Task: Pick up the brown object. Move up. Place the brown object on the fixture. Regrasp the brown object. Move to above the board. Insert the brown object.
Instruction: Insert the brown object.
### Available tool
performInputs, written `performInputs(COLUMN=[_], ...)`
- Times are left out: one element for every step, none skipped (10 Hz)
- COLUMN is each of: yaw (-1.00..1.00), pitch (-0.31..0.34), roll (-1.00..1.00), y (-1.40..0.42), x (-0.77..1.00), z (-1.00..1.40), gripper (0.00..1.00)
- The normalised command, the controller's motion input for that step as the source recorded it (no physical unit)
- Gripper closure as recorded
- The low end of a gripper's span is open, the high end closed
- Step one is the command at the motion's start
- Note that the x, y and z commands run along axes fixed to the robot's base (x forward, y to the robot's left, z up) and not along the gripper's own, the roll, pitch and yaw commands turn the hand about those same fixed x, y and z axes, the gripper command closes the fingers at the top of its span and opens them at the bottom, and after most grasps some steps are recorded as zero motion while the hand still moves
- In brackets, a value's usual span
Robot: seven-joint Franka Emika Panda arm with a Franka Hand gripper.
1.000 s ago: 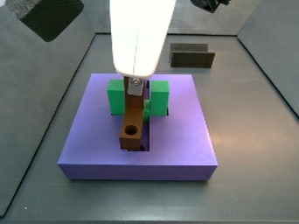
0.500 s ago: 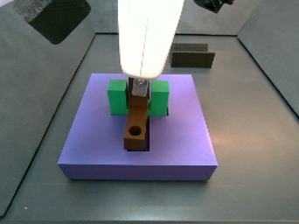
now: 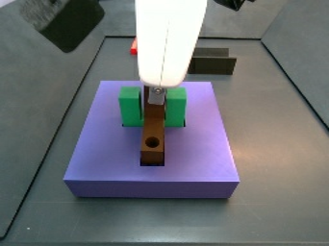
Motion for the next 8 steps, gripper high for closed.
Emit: performInputs(yaw=[-0.03, -0.07, -0.09, -0.09, -0.1, -0.17, -0.17, -0.11], pitch=[-0.001, -0.034, -0.043, -0.023, -0.043, -0.097, -0.14, -0.119], roll=[0.0, -0.04, -0.1, -0.14, -0.18, -0.21, -0.2, -0.15], y=[0.0, 0.0, -0.02, -0.07, -0.1, 0.0, 0.01, 0.07], x=[0.09, 0.03, 0.05, 0.03, 0.03, 0.0, 0.0, 0.0], z=[-0.28, -0.36, -0.33, -0.2, -0.23, -0.41, -0.5, -0.45], gripper=[1.0, 1.0, 1.0, 1.0, 1.0, 1.0, 1.0, 1.0])
